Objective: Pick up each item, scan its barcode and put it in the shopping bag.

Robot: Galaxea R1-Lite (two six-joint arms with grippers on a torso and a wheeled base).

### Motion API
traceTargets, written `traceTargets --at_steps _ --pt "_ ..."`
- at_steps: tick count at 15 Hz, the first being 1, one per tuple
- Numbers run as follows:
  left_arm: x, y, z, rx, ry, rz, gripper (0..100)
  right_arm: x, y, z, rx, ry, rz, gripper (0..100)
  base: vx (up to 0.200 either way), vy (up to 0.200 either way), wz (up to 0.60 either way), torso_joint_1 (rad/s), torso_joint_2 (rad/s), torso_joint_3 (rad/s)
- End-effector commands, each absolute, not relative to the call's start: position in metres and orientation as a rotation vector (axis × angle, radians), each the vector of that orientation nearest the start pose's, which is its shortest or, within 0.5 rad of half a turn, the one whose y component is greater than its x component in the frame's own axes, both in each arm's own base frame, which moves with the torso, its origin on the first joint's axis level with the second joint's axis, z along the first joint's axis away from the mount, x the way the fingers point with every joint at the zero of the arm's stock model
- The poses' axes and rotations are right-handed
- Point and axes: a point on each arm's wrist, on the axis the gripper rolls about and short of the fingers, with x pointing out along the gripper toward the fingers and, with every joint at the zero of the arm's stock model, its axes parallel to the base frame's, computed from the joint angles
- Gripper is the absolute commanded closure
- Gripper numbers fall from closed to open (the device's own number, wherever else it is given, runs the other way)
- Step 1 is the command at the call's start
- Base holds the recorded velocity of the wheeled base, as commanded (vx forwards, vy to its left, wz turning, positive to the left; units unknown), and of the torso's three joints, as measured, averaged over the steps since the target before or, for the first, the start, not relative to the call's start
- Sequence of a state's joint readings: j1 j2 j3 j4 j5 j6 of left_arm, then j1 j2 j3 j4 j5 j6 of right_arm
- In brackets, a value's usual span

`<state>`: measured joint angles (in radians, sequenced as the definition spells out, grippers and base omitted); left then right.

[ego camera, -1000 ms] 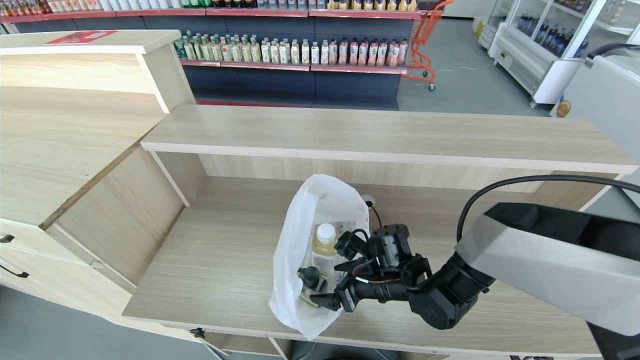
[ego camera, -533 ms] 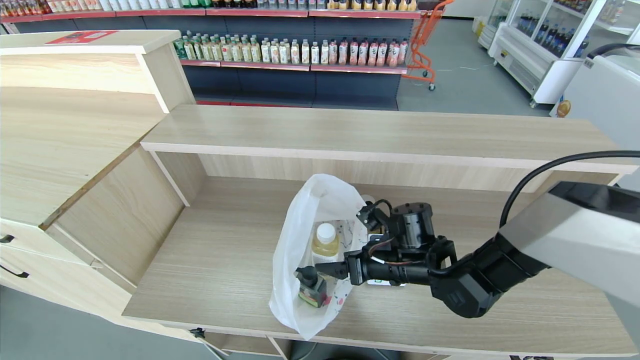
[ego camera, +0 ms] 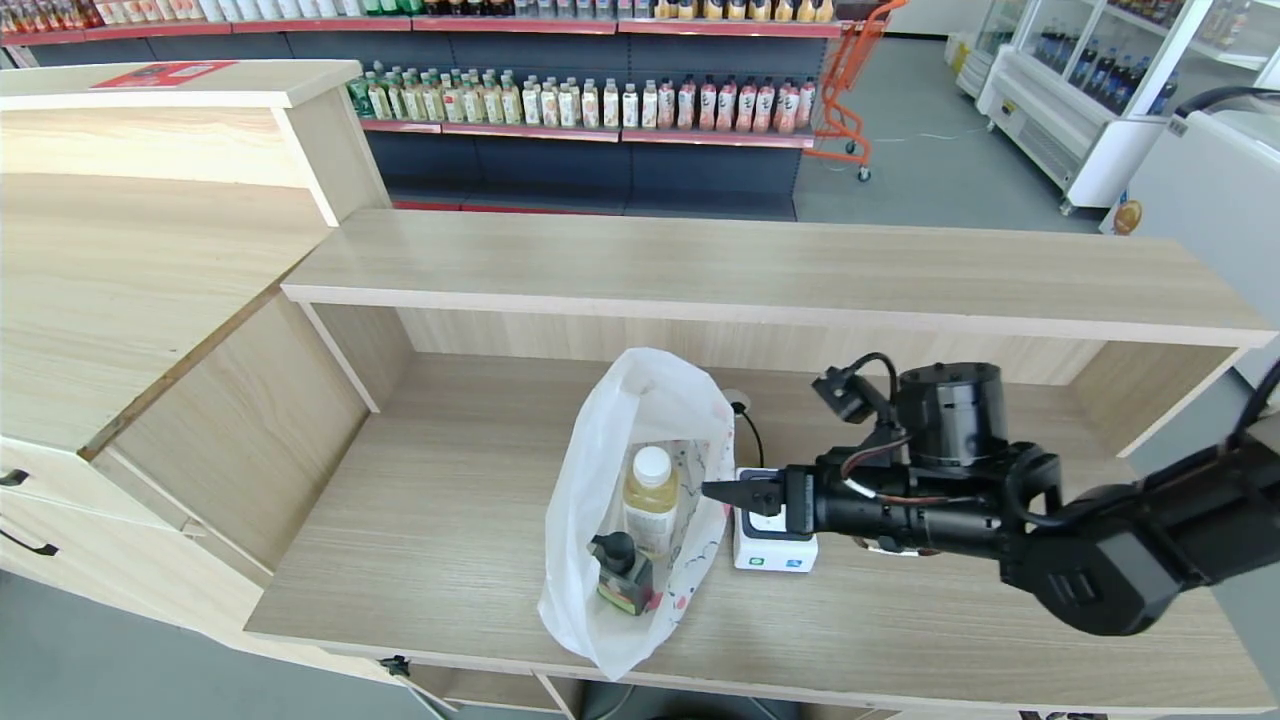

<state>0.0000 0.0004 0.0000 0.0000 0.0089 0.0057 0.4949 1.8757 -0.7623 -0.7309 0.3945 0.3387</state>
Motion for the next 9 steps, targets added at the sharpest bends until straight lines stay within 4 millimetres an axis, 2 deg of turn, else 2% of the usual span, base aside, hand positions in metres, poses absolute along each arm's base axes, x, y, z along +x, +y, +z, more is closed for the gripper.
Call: traceTargets --at_steps 1,2,3,4,5,7,9 --pt "-0.023 0.0 0.075 0.006 0.0 0.009 0 0.255 0.116 0.171 0.283 0.381 0.721 0 0.0 0.0 0.0 0.0 0.0 0.0" --pt "-0.023 0.0 0.075 0.006 0.0 0.009 0 0.242 0.085 0.184 0.164 0.295 0.588 0 0.0 0.0 0.0 0.0 0.0 0.0" --pt "-0.023 0.0 0.075 0.006 0.0 0.009 0 0.228 0.058 0.187 0.028 0.249 0.434 0 0.0 0.0 0.0 0.0 0.0 0.0" --pt "-0.023 0.0 0.075 0.006 0.0 0.009 0 0.205 0.032 0.189 -0.016 0.227 0.298 0 0.0 0.0 0.0 0.0 0.0 0.0" --pt "-0.023 0.0 0.075 0.006 0.0 0.009 0 0.18 0.016 0.19 -0.012 0.204 0.215 0 0.0 0.0 0.0 0.0 0.0 0.0" --pt "-0.023 0.0 0.075 0.006 0.0 0.009 0 0.13 -0.003 0.177 -0.003 0.214 0.093 0 0.0 0.0 0.0 0.0 0.0 0.0" --pt "-0.023 0.0 0.075 0.006 0.0 0.009 0 0.074 -0.003 0.155 -0.003 0.195 0.042 0 0.0 0.0 0.0 0.0 0.0 0.0"
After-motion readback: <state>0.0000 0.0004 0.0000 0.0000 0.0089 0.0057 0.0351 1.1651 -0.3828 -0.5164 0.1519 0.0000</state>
